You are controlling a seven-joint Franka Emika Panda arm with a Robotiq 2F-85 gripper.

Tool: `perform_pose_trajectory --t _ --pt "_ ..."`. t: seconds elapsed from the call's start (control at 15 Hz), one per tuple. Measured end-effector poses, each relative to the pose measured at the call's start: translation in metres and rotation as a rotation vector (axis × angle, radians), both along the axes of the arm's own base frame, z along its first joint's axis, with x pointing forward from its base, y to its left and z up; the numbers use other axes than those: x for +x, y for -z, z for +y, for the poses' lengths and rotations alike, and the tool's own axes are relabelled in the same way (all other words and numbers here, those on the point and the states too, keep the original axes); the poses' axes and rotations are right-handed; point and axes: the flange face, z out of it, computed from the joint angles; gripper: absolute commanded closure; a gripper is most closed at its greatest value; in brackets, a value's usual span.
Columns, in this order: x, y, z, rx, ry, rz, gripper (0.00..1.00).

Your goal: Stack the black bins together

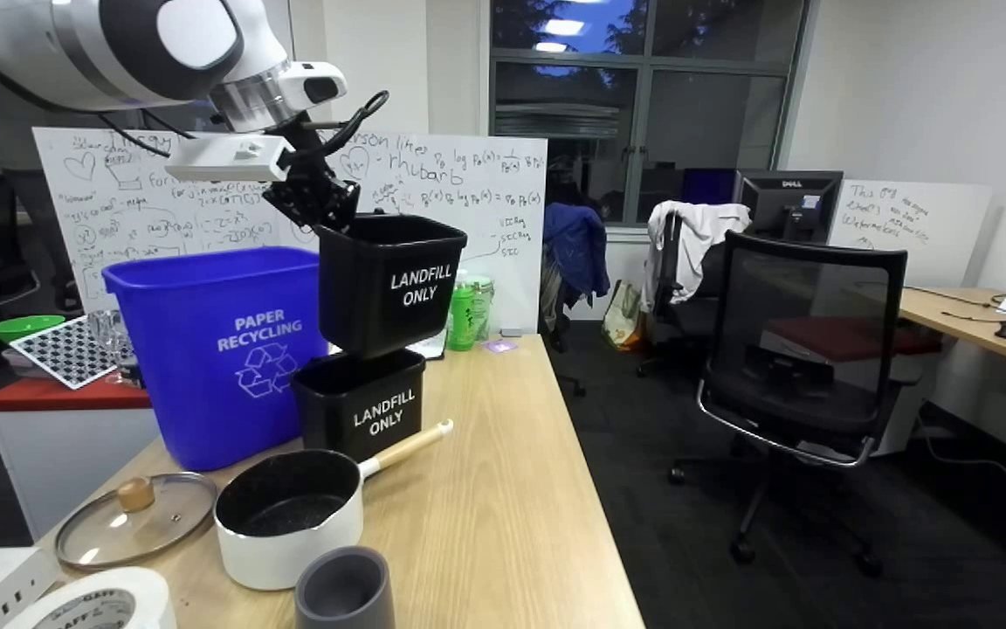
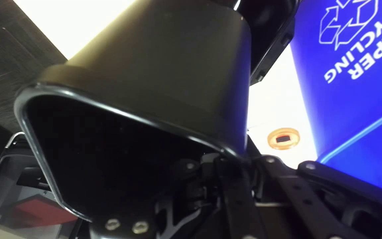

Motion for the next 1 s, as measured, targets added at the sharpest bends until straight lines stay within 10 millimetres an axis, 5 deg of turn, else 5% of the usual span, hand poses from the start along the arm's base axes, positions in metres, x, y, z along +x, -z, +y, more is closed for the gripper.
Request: perform_pose_trajectory --t 0.4,1.0 --pt "-0.001 0.002 0.006 -0.001 -0.007 0.017 0.97" --pt "-0.003 0.013 0.053 -0.020 -0.045 0.049 0.97"
